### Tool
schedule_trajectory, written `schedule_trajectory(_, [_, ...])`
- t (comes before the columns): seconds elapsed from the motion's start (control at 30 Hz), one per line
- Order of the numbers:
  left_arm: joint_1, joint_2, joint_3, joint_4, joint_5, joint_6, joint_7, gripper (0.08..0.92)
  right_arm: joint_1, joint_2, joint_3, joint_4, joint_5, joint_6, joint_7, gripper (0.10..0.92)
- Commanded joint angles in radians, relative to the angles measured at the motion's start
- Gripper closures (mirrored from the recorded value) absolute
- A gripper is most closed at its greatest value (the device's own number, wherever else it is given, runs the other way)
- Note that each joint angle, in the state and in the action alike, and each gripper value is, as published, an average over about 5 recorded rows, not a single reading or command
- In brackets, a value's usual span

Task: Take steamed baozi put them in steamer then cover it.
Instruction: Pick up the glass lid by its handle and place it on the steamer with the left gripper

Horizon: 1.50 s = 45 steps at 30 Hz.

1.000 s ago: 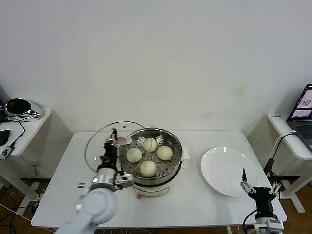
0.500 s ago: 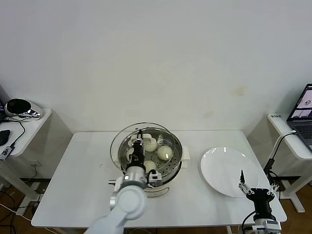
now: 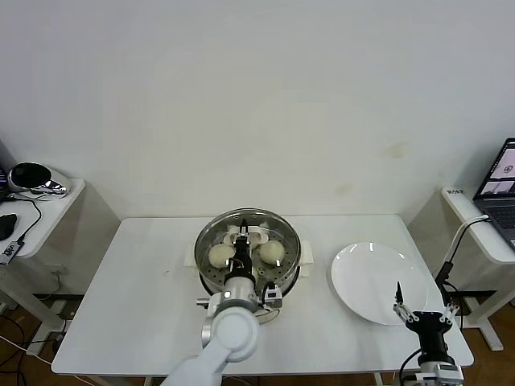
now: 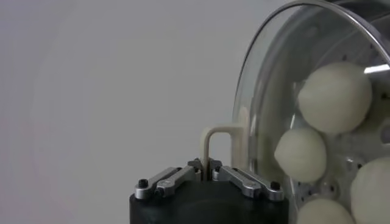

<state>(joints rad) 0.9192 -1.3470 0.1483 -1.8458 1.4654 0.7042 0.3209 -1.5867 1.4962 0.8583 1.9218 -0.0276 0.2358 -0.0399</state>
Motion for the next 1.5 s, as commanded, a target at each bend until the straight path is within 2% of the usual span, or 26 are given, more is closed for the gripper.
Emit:
schedule_trajectory(0.03, [0.005, -0.03, -0.001, 0.045, 0.027, -0.006, -0.005, 0.869, 0.001, -0.003, -0.005, -0.008, 0.0, 0.006, -0.003, 0.203])
schedule_trajectory(0.67, [0.011, -0.058, -0.012, 0.07, 0.027, -0.016, -0.034, 0.869, 0.001, -0.012, -0.013, -0.021, 0.0, 0.013, -0.008, 0.203])
schedule_trajectory(0.87, [0.033, -0.066, -0.016, 0.04, 0.006, -0.013, -0.052, 0.864, 0.002, -0.02, -0.014, -0.025, 0.005, 0.013, -0.009, 0.203])
schedule_trajectory(0.97, [0.063, -0.053, -0.014, -0.006, 0.0, -0.012, -0.053, 0.816, 0.003, -0.02, -0.017, -0.026, 0.005, 0.013, -0.011, 0.203])
schedule_trajectory(1.1, [0.131, -0.016, -0.014, -0.108, -0.027, -0.021, -0.07, 0.699, 0.002, -0.021, -0.019, -0.028, 0.004, 0.014, -0.012, 0.203])
schedule_trajectory(1.2, [0.19, 0.031, -0.028, -0.209, -0.078, -0.037, -0.106, 0.613, 0.001, -0.023, -0.021, -0.029, 0.002, 0.014, -0.012, 0.203])
schedule_trajectory(1.33, [0.307, 0.114, -0.116, -0.397, -0.231, -0.073, -0.168, 0.5, 0.001, -0.022, -0.024, -0.028, 0.001, 0.014, -0.013, 0.203])
schedule_trajectory(1.4, [0.415, 0.151, -0.195, -0.473, -0.366, -0.137, -0.227, 0.439, 0.0, -0.021, -0.027, -0.031, 0.0, 0.016, -0.015, 0.203])
schedule_trajectory(1.5, [0.615, 0.159, -0.427, -0.528, -0.685, -0.401, -0.328, 0.361, -0.006, -0.024, -0.036, -0.027, 0.006, 0.025, -0.036, 0.203])
